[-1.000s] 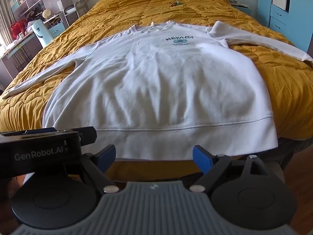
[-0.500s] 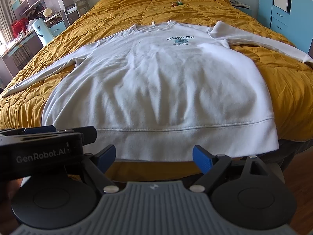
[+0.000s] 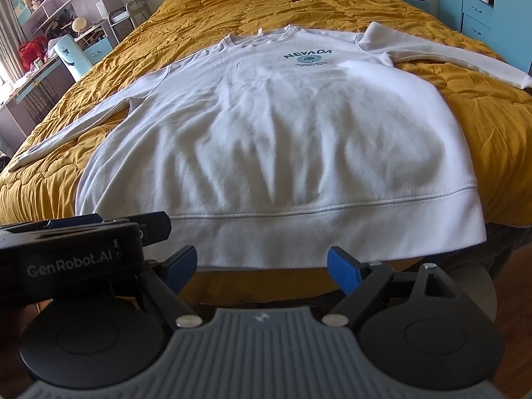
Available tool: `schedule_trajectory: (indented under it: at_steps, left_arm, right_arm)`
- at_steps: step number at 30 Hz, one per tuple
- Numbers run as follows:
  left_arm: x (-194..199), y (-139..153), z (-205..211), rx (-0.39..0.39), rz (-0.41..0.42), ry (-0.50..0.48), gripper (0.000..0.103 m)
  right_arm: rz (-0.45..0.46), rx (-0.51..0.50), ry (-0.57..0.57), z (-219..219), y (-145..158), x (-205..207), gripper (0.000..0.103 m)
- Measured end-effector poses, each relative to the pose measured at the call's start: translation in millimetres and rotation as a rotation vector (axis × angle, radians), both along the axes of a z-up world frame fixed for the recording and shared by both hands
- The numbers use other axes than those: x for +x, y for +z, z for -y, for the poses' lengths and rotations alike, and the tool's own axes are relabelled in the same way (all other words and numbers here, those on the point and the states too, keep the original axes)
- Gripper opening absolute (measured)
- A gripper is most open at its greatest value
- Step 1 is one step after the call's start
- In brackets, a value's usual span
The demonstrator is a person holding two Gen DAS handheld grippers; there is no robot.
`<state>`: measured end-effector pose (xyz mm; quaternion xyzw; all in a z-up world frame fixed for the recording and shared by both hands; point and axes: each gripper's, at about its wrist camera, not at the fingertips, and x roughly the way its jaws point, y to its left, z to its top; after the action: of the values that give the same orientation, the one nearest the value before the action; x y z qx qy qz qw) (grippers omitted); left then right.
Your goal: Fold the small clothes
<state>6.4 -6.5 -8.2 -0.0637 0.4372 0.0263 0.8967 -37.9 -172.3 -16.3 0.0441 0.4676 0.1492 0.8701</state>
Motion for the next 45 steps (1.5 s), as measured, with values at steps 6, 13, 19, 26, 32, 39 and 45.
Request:
schedule_trajectory:
  at_steps: [6,13,19,26,32,39,45]
  left_arm:
    - [0.0,-1.2,-0.9,0.000,-0.004,0.001,0.090]
    - [0.6,-1.7,-0.7,-0.003,-0.009,-0.004,0.090]
    - [0.5,-3.6,-0.7,-0.004,-0.012,-0.005,0.090]
    - [1.0,-5.9,-2.3,0.000,-0.016,-0.007,0.090]
    - [1.5,-6.8,-2.4,0.000,-0.017,-0.010,0.090]
    - [2.6,-8.0,-2.3,-0.004,-0.026,-0.015,0.090]
    - [3.2,-8.1,-3.2,-0.009,-0.031,-0.015,0.090]
  right_arm:
    - [-0.002,-0.006,0.000,-1.0,-1.4,0.5,0.081]
    - [0.009,-0.016,0.008,-2.3,-1.7,0.0,0.081]
    - [0.003,-0.014,0.011,-2.5,-3.0,0.2,0.081]
    - [0.008,-0.025,0.013,-3.4,-3.3,0.3,0.081]
    - [0.020,-0.037,0.015,-4.6,-3.0,-0.6,0.081]
    - [0.017,-0.038,0.015,-4.4,-3.6,-0.1,0.081]
    - [0.017,-0.037,0.015,-4.5,-4.0,-0.1,0.081]
